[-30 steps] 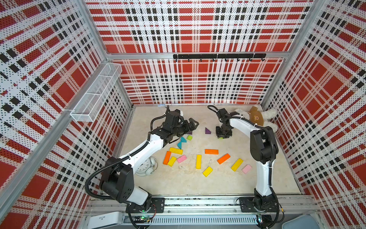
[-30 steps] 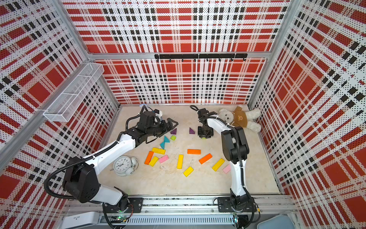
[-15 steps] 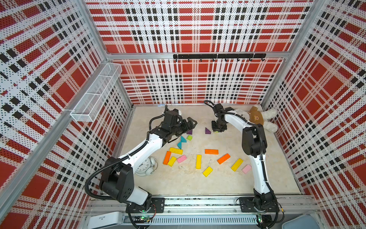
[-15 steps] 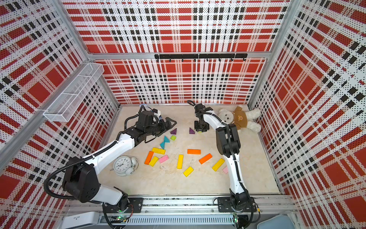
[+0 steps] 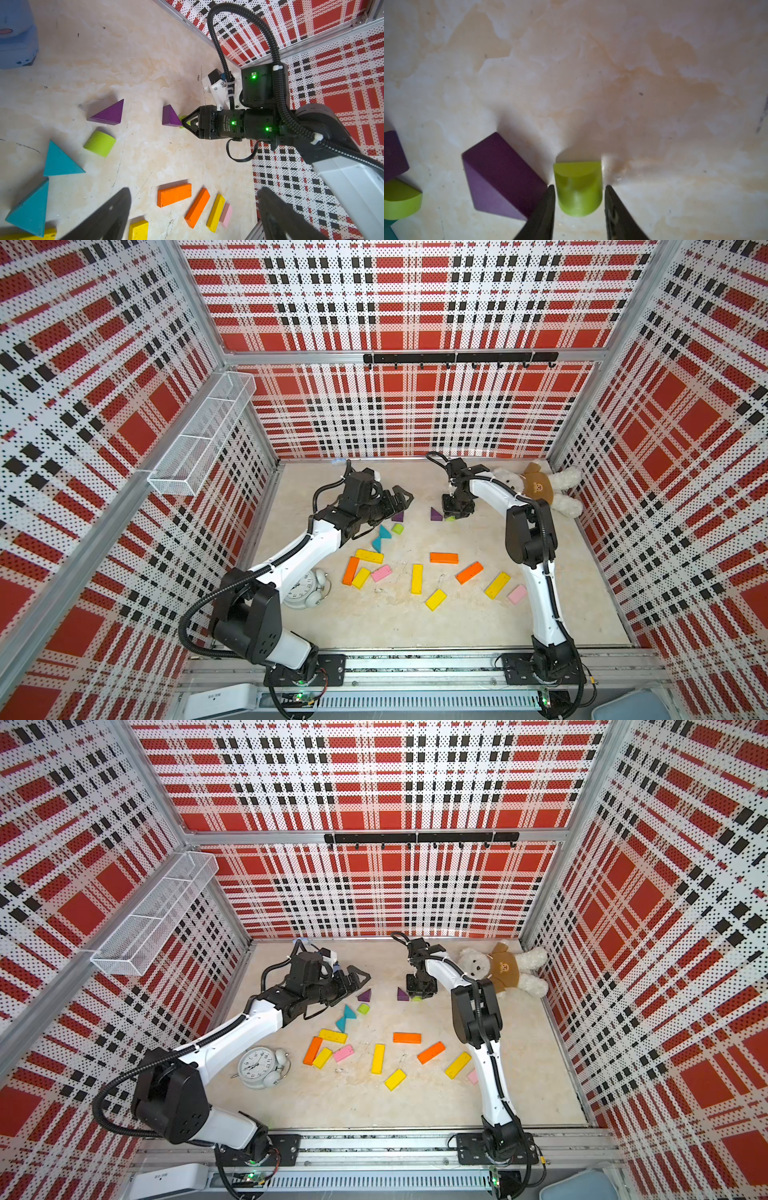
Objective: Assemble a carrot with building blocks
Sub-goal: Assemble the building block at the center of the board.
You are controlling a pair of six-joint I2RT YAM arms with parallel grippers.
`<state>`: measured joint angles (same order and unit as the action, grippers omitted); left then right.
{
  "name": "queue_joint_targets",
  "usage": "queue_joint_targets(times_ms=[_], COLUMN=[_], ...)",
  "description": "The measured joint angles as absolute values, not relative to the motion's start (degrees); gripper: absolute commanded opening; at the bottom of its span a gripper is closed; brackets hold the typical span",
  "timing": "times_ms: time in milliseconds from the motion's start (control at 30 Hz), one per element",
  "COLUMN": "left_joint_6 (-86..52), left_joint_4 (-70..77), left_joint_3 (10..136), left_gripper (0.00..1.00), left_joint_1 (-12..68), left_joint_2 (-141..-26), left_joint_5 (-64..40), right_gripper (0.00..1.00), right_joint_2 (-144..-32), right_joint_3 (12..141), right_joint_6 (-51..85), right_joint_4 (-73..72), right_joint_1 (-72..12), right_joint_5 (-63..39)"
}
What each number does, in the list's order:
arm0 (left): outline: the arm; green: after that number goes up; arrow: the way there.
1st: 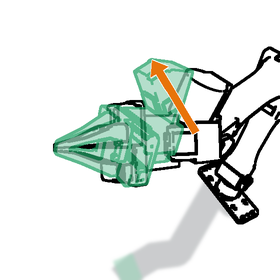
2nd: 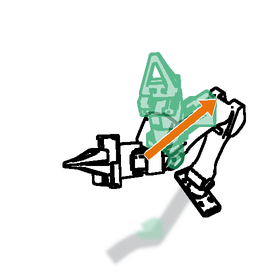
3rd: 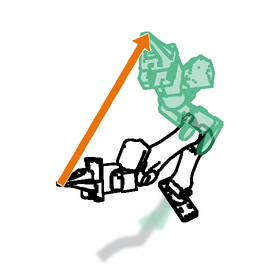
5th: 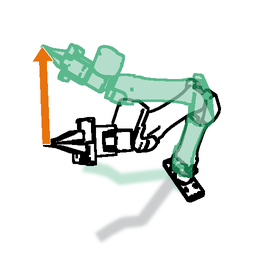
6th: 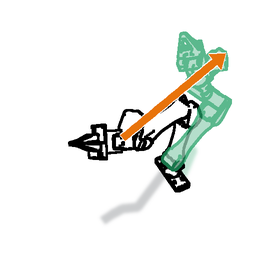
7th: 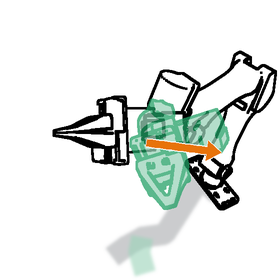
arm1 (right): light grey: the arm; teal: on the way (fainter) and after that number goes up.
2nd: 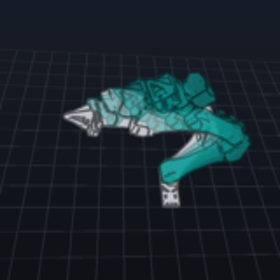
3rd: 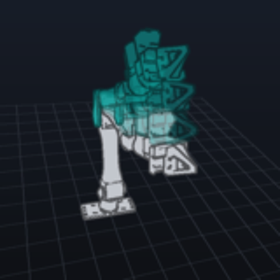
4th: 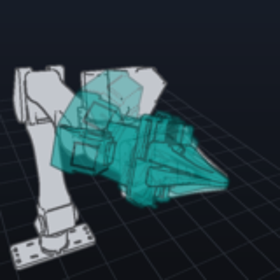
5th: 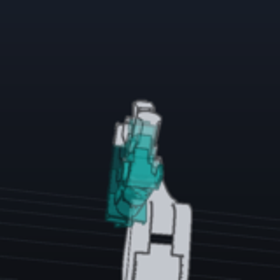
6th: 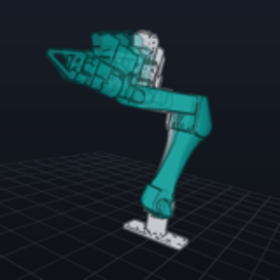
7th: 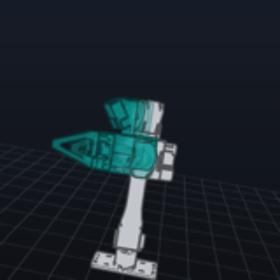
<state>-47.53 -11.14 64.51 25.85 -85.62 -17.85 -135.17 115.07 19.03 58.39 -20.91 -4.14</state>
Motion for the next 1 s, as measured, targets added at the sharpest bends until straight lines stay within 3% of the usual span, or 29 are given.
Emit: queue_joint_targets(times_ms=[1000], left_joint_6=[-47.5], left_joint_4=[-11.0], left_joint_3=[64.5], left_gripper=[0.97], left_joint_1=[28.2], left_joint_2=[-87.4], left_joint_5=[-19.1], right_gripper=[0.38], right_joint_2=[-129.8], right_joint_3=[109.5], right_joint_6=[19.0], right_joint_4=[58.1], right_joint_1=[-17.1], right_joint_5=[-3.0])
